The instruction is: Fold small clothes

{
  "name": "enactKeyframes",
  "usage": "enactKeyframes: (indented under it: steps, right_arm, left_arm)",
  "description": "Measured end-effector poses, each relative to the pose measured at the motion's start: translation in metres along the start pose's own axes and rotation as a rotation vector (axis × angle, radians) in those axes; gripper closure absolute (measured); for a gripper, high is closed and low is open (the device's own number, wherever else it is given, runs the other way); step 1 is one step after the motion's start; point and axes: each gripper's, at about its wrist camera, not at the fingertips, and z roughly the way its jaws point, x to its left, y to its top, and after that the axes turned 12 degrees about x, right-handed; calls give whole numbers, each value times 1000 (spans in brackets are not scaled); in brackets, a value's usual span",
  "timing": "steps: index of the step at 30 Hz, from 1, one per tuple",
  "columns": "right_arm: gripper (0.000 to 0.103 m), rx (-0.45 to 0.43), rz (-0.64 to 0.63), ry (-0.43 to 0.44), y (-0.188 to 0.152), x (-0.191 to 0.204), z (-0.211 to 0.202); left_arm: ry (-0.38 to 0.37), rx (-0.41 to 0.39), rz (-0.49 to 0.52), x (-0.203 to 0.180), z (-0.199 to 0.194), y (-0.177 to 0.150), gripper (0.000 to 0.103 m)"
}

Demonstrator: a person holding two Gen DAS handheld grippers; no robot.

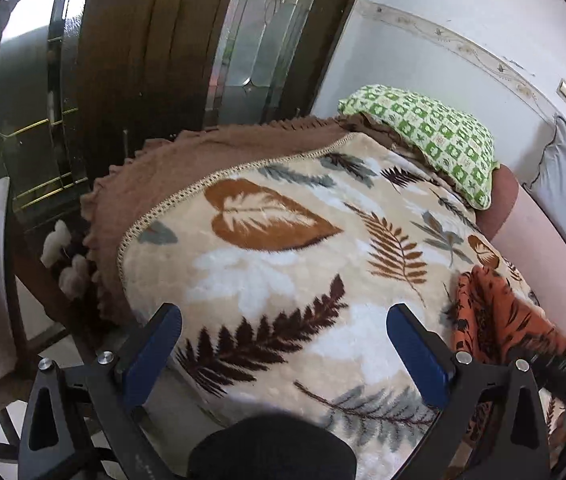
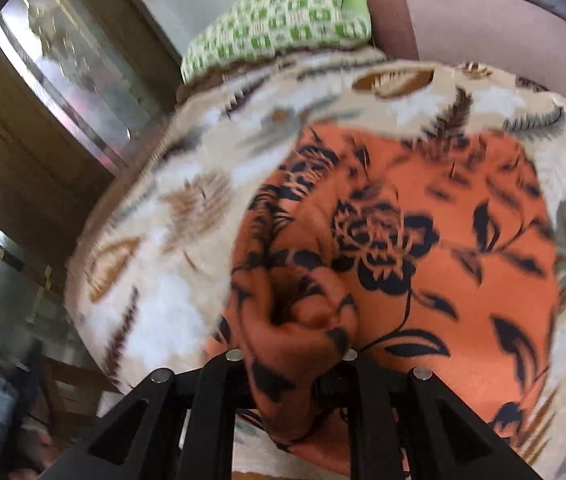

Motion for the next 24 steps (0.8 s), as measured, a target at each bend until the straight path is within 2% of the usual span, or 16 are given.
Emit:
enactKeyframes:
  steps: [2, 5, 6, 7, 8, 9, 10, 13, 18, 24]
  right_arm:
    - [88, -13, -29, -16, 6, 11, -4]
    - [84, 46, -77, -54, -3, 22, 25]
    - [75, 57, -109, -68, -9, 26, 39]
    - [58, 82, -137, -69, -15, 27, 51]
    - [49, 109, -153, -40, -23, 27, 58]
    - [36, 89, -160, -4, -29, 28, 53]
    - [28, 73, -172, 47, -34, 29, 47]
    - [28, 70, -162, 170, -39, 23, 34]
    - [28, 18, 46, 298, -42, -36, 13]
    - [28, -31, 203, 432, -59, -86, -16]
  left_arm:
    - [-6, -11, 20, -3, -3, -2, 1]
    - [-9, -13, 49, -8, -6, -1, 1]
    - [-14, -11, 54, -9, -7, -1, 1]
    - [-17, -11, 55, -9, -8, -1, 1]
    - [-18, -8, 57, -9, -9, 0, 1]
    - [-21, -6, 66, -10, -10, 1, 1]
    - [-17, -9, 73, -11, -10, 1, 1]
    - [-19, 4, 97, -21, -8, 2, 1]
    - [-60, -8, 204, -58, -14, 3, 1]
    - [-119, 30, 353, -119, -9, -1, 1]
